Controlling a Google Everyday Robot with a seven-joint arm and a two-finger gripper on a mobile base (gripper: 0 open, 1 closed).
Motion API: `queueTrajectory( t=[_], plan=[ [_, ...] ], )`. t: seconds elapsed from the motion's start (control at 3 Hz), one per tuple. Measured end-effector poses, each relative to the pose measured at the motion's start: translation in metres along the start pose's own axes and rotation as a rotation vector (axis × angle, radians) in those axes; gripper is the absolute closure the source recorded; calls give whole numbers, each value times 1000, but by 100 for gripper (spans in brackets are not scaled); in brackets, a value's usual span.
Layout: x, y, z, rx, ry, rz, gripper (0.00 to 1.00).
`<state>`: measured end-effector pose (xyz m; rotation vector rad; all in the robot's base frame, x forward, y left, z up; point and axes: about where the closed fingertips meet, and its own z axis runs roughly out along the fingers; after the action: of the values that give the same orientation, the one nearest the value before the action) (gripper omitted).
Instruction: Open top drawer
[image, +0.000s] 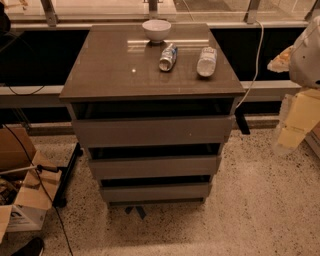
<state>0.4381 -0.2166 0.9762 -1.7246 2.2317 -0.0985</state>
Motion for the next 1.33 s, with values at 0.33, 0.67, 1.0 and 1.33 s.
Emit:
queueTrajectory(
  t=[0.33, 0.67, 1.0, 1.33],
  plan=[
    [0, 0, 0, 0, 0, 0, 0],
    [0, -9, 9, 66, 2, -13, 0],
    [0, -31, 32, 176, 17, -50, 0],
    [1, -30, 32, 163, 18, -53, 0]
  ],
)
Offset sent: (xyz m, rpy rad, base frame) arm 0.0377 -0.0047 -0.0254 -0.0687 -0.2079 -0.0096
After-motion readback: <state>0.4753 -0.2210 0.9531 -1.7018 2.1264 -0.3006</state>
